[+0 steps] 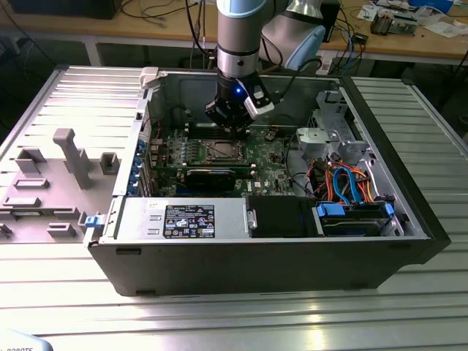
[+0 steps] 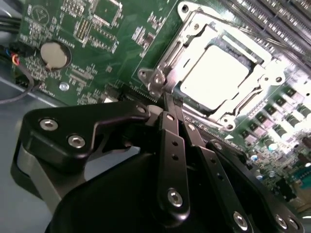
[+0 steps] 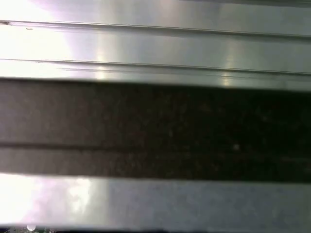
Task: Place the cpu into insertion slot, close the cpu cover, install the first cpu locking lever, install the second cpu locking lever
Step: 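Install the first cpu locking lever, then install the second cpu locking lever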
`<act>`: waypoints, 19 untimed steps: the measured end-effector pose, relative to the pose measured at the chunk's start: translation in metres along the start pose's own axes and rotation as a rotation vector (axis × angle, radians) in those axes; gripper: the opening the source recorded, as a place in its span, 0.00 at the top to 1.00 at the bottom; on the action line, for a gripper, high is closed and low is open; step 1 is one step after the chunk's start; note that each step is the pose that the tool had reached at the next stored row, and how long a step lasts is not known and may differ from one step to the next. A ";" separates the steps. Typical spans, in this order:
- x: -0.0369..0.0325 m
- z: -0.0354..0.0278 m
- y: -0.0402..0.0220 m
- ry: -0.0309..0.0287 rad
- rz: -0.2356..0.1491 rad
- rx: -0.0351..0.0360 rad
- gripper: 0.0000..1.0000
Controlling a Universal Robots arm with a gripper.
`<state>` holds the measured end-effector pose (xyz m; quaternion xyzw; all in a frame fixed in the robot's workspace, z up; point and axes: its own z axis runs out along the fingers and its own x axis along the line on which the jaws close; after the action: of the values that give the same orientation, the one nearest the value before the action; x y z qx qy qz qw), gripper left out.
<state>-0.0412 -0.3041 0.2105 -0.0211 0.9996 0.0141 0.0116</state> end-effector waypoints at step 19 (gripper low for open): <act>0.0003 -0.0003 -0.0067 0.0003 0.000 0.0003 0.89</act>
<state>-0.0412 -0.3108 0.2106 -0.0211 0.9996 0.0139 0.0114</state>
